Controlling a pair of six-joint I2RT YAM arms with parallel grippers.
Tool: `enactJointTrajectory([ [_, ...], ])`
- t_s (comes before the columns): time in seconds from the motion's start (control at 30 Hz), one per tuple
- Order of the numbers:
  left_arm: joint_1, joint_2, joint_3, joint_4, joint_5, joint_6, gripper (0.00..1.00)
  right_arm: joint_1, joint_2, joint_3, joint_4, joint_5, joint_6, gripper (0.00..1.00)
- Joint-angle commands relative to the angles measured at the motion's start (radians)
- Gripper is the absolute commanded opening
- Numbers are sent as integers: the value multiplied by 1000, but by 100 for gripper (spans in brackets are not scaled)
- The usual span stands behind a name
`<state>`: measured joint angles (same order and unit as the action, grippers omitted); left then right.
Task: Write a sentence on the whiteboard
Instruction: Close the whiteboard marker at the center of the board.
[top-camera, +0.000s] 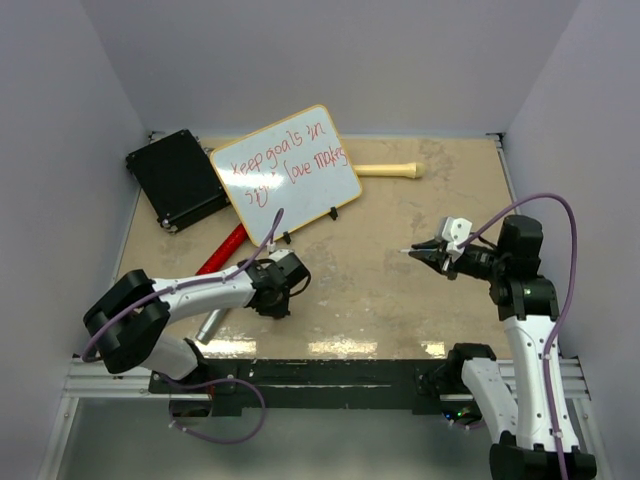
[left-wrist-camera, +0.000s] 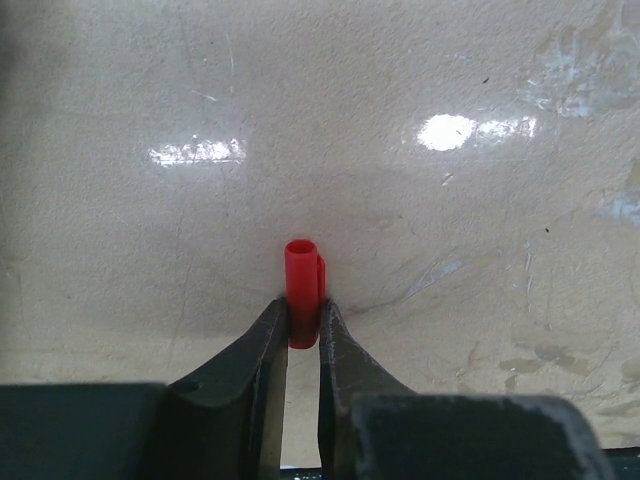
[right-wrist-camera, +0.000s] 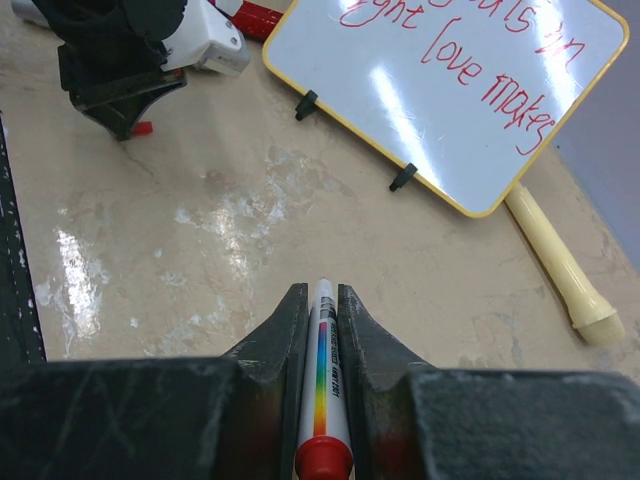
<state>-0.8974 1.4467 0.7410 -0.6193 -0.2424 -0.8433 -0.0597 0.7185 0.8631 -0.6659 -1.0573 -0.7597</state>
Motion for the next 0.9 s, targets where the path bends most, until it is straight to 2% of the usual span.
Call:
enactJointTrajectory([
  [0.0, 12, 75, -26, 61, 26, 70, 0, 1, -1, 5, -9, -24, -9, 0],
  [0.13, 11, 51, -14, 182, 60, 174, 0, 3, 42, 19, -54, -78, -49, 0],
  [0.33, -12, 6, 34, 387, 101, 349, 0, 7, 205, 69, -158, -133, -142, 0],
  [0.5, -24, 44, 54, 548, 129, 466, 0, 15, 401, 169, -401, -211, -377, 0],
  [0.6, -54, 60, 14, 714, 111, 533, 0, 26, 554, 211, -522, -273, -472, 0],
  [0.7, -77, 64, -60, 960, 117, 610, 0, 52, 694, 250, -581, -283, -540, 0],
  [0.87, -98, 113, -129, 1165, 132, 687, 0, 109, 878, 237, -603, -380, -630, 0],
])
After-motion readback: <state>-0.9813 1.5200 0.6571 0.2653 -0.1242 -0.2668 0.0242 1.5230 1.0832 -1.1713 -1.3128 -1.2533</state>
